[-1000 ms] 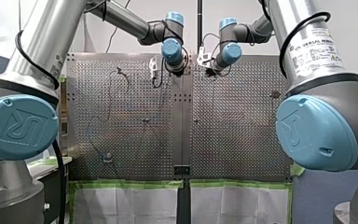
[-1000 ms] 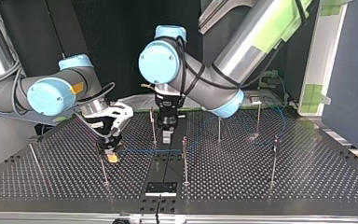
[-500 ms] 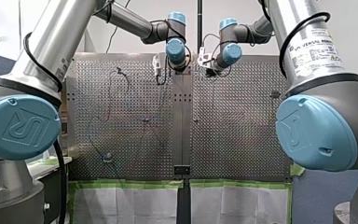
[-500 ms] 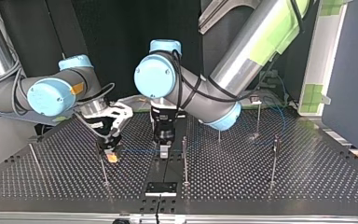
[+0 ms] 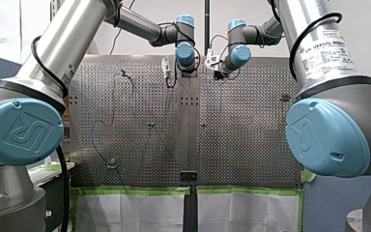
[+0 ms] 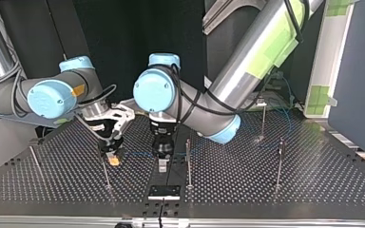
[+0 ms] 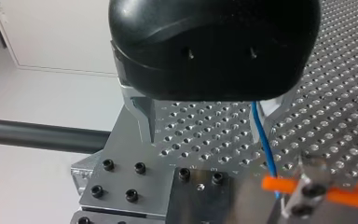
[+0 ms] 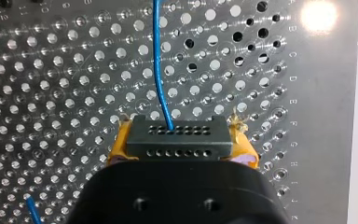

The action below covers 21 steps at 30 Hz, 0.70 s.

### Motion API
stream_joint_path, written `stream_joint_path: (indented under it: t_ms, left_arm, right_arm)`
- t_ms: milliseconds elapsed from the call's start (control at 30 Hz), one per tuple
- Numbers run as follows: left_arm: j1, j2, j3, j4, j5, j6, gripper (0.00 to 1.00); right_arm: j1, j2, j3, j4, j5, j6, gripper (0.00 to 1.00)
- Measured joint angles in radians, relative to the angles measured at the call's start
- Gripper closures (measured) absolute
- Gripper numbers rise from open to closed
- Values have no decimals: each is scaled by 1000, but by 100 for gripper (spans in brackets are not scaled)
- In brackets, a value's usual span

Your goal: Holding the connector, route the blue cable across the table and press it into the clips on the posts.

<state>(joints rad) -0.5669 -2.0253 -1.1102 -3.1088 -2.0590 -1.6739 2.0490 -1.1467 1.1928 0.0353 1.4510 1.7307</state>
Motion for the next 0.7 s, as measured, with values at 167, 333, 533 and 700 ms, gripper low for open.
stream_joint_path:
  t_ms: [167, 333, 533, 700]
  left_arm:
    - [-1, -34, 16, -13, 2, 0, 0]
    - [1, -75, 21, -12, -5, -1, 0]
    - [10, -96, 29, -6, -8, -5, 0]
    - [12, -97, 30, -10, -18, -6, 0]
  right_arm:
    - [0, 1, 0, 0, 0, 1, 100]
    - [0, 1, 0, 0, -1, 1, 100]
    - [-1, 1, 0, 0, -1, 2, 100]
    - [-3, 1, 0, 0, -2, 4, 100]
